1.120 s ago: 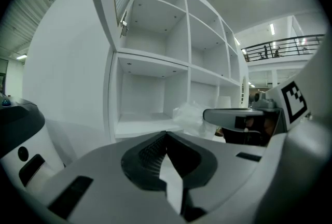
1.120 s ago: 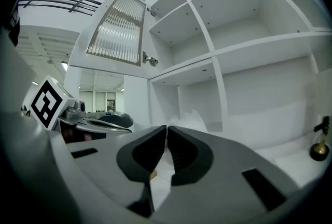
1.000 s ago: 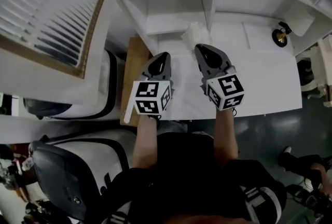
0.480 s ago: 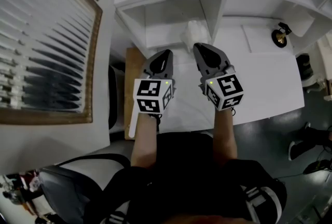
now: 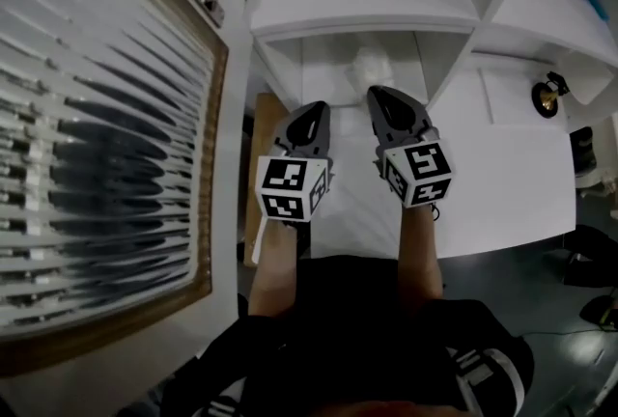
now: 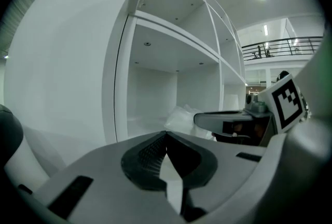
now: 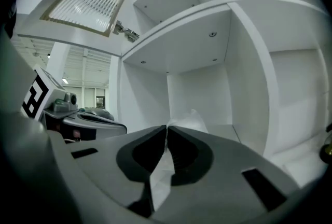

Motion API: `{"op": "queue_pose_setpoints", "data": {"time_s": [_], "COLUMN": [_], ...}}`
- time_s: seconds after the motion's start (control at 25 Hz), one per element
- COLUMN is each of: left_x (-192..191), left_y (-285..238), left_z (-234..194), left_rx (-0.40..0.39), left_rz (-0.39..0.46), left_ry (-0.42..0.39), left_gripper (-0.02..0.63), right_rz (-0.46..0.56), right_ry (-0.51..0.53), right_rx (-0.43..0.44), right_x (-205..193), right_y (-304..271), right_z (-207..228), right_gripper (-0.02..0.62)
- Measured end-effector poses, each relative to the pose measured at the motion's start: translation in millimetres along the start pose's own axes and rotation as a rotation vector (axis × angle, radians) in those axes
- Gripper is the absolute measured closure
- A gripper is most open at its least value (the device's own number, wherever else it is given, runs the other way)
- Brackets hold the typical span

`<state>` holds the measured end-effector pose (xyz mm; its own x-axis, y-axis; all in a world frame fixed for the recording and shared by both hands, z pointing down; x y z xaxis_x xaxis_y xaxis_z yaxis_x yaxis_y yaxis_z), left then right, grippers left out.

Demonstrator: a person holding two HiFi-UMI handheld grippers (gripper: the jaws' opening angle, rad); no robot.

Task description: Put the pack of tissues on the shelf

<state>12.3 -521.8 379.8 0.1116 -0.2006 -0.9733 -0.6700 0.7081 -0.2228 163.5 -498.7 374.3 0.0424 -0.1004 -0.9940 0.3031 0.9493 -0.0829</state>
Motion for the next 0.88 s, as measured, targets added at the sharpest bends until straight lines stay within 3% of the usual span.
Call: {"op": "queue_pose_setpoints", "data": {"time_s": [0.44,0.56,0.88], "left_x": [-3,2,22], "left_y": [-28,-25,5], "left_z": [5,7,24], "left_rx": [-0.033,-0.027,-0.03], "left_rz": [-0.02,-0.008,0.055], "left_ry": [0.011,0.006,-0.002], "left_gripper": [0.595,0.595,0.595], "right_rz": [-0.064,-0.096,-0.012], "right_ry": [0.023,0.032,0.049], "right_rx": [-0.049,-0.044,-0.108], "right_x": [-9,-8,18], "right_y": [-33,-29,10], "right_z": [15,13,7], "right_gripper": [0.567,0.401,0.399]}}
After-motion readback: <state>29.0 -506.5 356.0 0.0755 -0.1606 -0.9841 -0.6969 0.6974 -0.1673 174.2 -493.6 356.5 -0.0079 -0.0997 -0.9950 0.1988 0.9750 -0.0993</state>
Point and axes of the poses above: the fingertips, and each gripper's own axes: y backward along the fingers, z to its right, x out of its top, the point moved 7 cm from there along y, backward along the fingers, and after that the axes turned 3 degrees about z, right-handed, at the moved point
